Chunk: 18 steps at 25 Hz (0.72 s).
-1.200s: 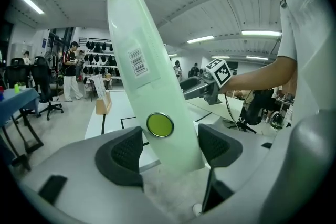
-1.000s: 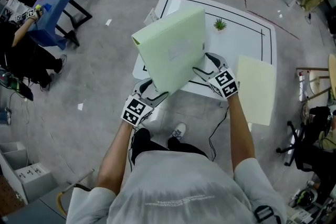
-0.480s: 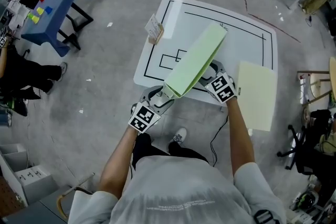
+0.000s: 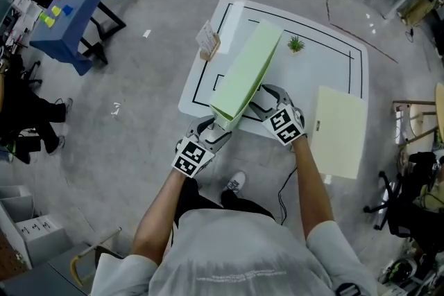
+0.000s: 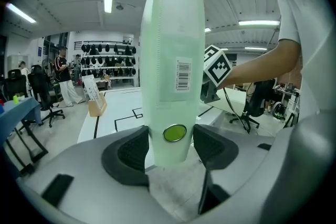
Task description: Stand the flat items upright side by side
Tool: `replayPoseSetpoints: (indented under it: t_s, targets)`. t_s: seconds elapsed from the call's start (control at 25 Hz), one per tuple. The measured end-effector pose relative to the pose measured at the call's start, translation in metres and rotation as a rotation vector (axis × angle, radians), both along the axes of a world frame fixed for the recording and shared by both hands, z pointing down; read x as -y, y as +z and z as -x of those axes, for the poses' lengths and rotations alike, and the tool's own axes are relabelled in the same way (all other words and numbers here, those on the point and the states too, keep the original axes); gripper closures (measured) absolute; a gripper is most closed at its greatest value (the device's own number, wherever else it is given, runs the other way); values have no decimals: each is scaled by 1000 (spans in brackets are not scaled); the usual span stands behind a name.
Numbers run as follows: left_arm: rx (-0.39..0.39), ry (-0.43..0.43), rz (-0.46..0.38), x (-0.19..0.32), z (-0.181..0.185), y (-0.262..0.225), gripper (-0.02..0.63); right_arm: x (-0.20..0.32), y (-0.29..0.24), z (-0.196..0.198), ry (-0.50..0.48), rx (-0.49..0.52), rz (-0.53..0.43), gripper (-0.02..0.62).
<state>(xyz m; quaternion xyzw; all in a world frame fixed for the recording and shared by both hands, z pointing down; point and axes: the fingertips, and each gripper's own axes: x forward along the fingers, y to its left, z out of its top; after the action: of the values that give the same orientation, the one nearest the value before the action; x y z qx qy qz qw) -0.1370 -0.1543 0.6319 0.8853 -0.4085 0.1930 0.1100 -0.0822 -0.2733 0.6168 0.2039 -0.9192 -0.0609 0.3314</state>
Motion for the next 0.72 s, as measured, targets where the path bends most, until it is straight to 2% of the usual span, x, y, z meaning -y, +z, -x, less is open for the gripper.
replayPoseSetpoints:
  t_s: [0.12,0.32,0.4,0.44,0.52,0.72]
  targets:
    - [-4,-22,9,3,1,4,327,6,3,1,36,27,43,314]
    - [-39,-40,30,14,1,-2,328,22,2,1,114,63,52,299]
    - [-40,-19,36,13,-4,-3,343,28,5,-3,137,21,29,293]
    - [-35,-8,34,12,-8,-4,381,30,7,-5,133,-26,8,291]
    - [-23,-7,29,11,-14,-5,382,28,13,-7,114,-91,-9,252]
    - [-30,-38,46,16,-13,-5,386,25,17,-12,159,-87,32,252]
